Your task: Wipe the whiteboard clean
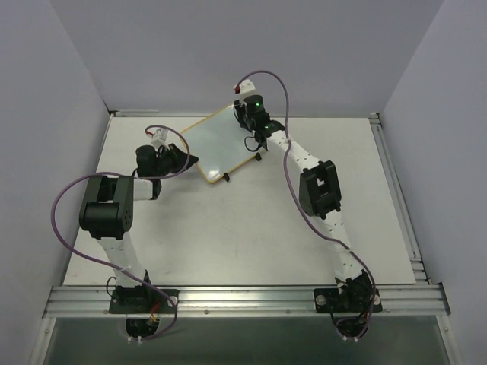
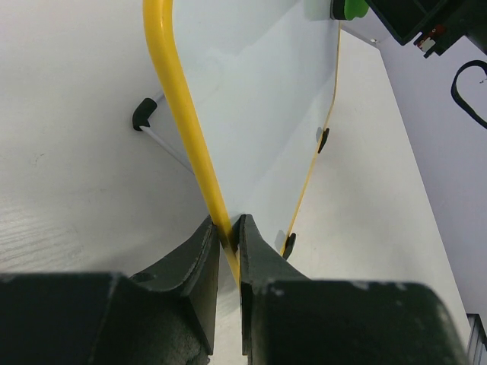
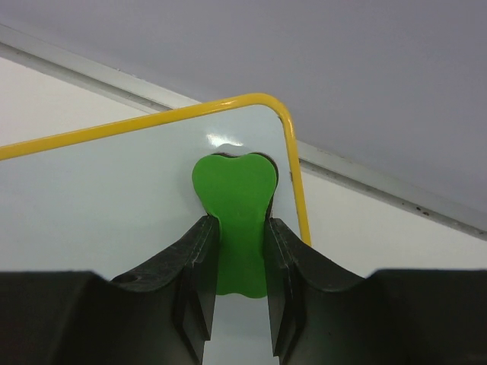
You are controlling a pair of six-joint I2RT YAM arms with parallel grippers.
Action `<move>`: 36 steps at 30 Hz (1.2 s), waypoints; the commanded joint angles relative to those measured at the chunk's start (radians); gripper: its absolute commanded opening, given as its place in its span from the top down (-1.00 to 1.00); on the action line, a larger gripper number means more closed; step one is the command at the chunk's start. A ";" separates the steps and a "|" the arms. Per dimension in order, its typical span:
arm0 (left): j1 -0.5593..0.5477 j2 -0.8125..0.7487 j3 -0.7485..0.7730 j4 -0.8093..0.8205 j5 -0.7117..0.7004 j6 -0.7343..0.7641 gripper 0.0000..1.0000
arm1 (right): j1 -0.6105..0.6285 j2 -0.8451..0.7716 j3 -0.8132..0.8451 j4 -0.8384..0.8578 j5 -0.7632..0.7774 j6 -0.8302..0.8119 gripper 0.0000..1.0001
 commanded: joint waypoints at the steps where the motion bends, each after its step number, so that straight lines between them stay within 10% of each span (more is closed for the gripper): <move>1: -0.038 0.008 0.012 -0.073 -0.009 0.084 0.85 | -0.006 -0.008 -0.013 -0.109 -0.047 -0.062 0.96; 21: -0.043 0.002 0.010 -0.074 -0.015 0.089 0.85 | 0.235 0.025 0.070 -0.173 -0.080 -0.212 0.96; 36: -0.044 0.005 0.009 -0.070 -0.015 0.087 0.85 | 0.066 0.061 0.074 -0.080 -0.067 -0.117 0.95</move>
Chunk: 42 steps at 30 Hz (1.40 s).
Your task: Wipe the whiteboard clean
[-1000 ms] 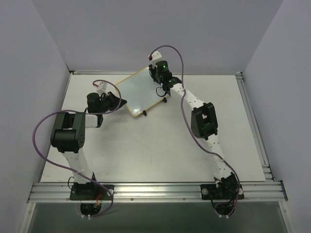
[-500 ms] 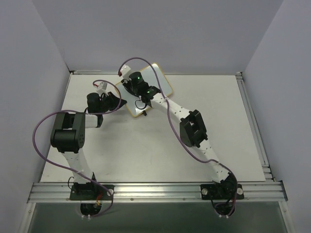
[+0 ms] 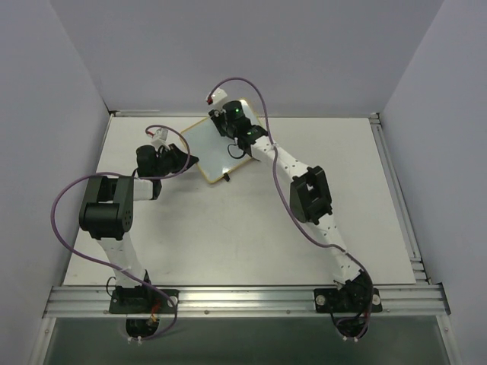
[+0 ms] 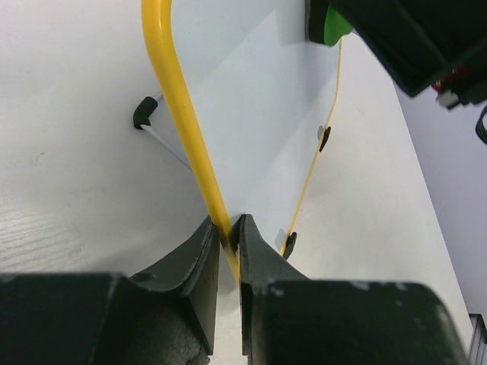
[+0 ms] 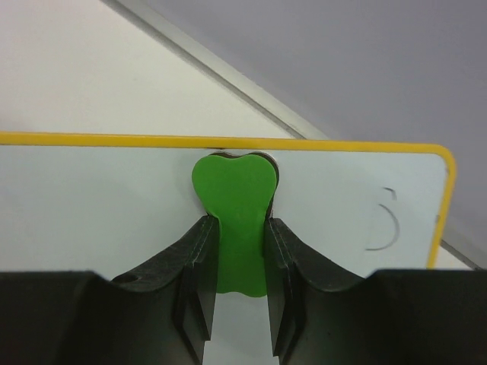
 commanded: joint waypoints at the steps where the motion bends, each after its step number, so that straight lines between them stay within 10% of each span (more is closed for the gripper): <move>1: -0.042 0.008 0.010 -0.060 -0.012 0.082 0.85 | -0.087 0.055 0.013 -0.012 0.036 0.014 0.96; 28: -0.040 0.004 0.003 -0.050 -0.012 0.077 0.86 | 0.127 0.056 0.027 -0.029 0.051 -0.075 0.95; 42: -0.040 0.004 0.004 -0.050 -0.015 0.079 0.86 | -0.051 0.078 0.002 0.062 0.071 -0.009 0.96</move>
